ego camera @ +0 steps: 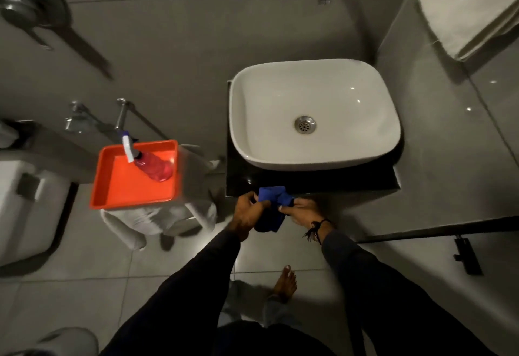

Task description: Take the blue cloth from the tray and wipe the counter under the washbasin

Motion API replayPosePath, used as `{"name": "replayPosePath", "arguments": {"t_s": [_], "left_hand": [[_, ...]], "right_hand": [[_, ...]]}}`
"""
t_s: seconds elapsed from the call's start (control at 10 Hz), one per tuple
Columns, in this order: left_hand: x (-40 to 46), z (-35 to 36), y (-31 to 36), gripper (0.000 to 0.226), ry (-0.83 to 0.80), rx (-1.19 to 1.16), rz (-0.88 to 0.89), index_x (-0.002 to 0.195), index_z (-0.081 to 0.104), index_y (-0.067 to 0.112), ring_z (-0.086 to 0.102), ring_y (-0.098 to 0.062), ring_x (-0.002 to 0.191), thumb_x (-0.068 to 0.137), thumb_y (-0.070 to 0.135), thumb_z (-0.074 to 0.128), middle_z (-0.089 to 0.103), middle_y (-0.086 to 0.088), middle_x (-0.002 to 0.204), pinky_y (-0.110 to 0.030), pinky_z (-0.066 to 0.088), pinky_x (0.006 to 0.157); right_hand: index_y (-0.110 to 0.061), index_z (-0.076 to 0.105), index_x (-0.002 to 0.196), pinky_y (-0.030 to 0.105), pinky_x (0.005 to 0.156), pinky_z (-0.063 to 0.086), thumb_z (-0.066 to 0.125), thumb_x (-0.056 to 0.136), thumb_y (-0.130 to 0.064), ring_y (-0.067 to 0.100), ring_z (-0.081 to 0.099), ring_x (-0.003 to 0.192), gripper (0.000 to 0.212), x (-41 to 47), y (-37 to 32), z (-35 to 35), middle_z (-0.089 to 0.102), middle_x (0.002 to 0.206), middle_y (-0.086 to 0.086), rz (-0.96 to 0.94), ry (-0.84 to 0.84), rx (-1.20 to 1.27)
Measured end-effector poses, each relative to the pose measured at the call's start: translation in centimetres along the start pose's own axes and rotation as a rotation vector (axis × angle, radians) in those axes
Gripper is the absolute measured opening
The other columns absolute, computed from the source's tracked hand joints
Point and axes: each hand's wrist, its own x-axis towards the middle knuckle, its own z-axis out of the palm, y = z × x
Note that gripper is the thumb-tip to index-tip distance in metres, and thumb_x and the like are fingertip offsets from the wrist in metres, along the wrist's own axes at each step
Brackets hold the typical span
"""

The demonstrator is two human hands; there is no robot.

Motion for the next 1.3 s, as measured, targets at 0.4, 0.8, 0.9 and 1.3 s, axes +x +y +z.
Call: {"name": "replayPosePath", "arguments": {"t_s": [0.4,0.8,0.9,1.3], "left_hand": [[-1.0,-25.4,-4.5,0.034,0.112,-0.338,-0.246,0.119,0.065,-0.001,0.063,-0.031,0.098,0.088,0.013,0.061,0.069,-0.019,0.107,-0.043,0.047,0.087],[11.5,-46.8,-9.4,0.018,0.364,-0.208,-0.271,0.108,0.064,0.005,0.065,-0.028,0.092,0.091,0.002,0.06,0.067,-0.014,0.106,-0.038,0.059,0.081],[15.0,-48.9,-9.5,0.043,0.225,-0.155,-0.268,0.134,0.057,0.004,0.061,-0.03,0.108,0.091,0.0,0.053,0.063,-0.013,0.125,-0.046,0.054,0.101],[14.6,-53.9,-5.7,0.031,0.272,0.088,-0.206,0.127,0.065,0.01,0.061,-0.032,0.122,0.097,0.012,0.055,0.064,-0.015,0.139,-0.036,0.049,0.109]], "right_hand": [[0.003,0.066,0.118,0.054,0.103,0.053,0.079,0.082,-0.001,0.039,0.066,0.118,0.037,-1.3,-9.7,24.1,0.068,0.128,0.024,0.078,-0.332,0.108],[-0.001,0.072,0.098,0.041,0.084,0.057,0.059,0.086,0.011,0.024,0.06,0.093,0.021,7.3,-17.0,49.2,0.069,0.094,0.011,0.044,-0.094,-0.092],[0.0,0.068,0.109,0.028,0.072,0.045,0.047,0.088,0.014,0.021,0.053,0.092,0.033,10.1,-18.8,51.8,0.06,0.095,0.008,0.022,-0.073,-0.17],[0.002,0.04,0.146,0.042,0.106,0.044,0.053,0.095,-0.003,0.041,0.055,0.128,0.053,8.5,-22.1,52.6,0.056,0.14,0.026,-0.023,-0.077,-0.411]]}}
